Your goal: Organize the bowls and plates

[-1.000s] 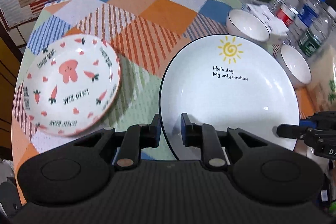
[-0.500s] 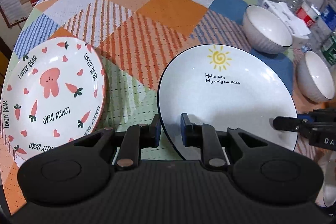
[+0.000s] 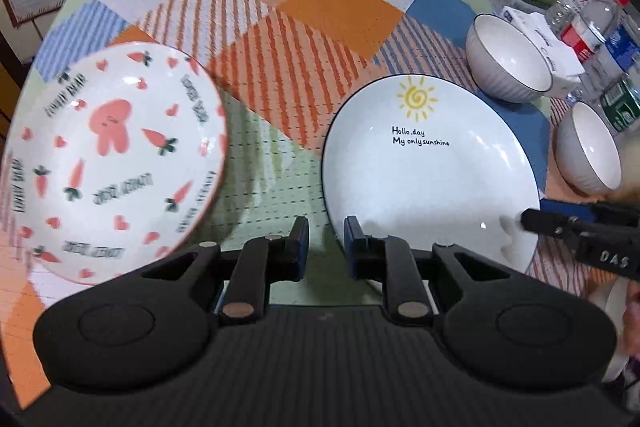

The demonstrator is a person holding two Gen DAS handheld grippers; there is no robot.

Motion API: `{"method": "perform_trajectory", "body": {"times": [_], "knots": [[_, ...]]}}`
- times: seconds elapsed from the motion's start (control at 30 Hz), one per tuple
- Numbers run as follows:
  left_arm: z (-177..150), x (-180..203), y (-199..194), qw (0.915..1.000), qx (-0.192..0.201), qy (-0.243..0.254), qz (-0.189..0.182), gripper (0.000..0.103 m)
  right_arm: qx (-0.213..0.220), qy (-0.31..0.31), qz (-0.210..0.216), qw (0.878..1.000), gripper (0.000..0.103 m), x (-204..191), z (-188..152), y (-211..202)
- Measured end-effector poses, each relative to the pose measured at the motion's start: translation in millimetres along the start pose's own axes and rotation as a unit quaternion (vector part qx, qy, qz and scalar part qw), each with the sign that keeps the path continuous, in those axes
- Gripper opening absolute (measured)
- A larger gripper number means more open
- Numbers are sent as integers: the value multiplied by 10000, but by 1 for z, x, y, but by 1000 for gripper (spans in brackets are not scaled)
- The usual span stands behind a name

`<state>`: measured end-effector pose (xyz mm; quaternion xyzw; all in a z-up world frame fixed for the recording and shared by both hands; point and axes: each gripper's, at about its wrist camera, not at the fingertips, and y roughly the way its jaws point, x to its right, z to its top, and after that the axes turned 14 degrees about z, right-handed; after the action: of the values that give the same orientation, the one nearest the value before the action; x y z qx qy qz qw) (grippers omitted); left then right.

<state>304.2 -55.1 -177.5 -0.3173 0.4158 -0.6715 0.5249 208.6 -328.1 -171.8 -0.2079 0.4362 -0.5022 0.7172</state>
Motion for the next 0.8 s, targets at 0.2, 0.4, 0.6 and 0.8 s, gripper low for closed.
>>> {"method": "perform_trajectory", "body": {"times": [0.2, 0.4, 0.6, 0.8], "knots": [[-9, -22, -35, 9998, 118, 63, -121, 19, 175, -831, 28, 9964, 41, -35, -5, -34], [-31, -41, -83, 9977, 443, 518, -11, 19, 386, -1600, 94, 9863, 50, -75, -13, -67], [-57, -60, -131, 9954, 680, 675, 0, 22, -3, -2067, 361, 9777, 54, -104, -23, -78], [-88, -68, -173, 9932, 577, 1013, 46, 32, -130, -2319, 601, 9708, 55, -135, -43, -88]]}}
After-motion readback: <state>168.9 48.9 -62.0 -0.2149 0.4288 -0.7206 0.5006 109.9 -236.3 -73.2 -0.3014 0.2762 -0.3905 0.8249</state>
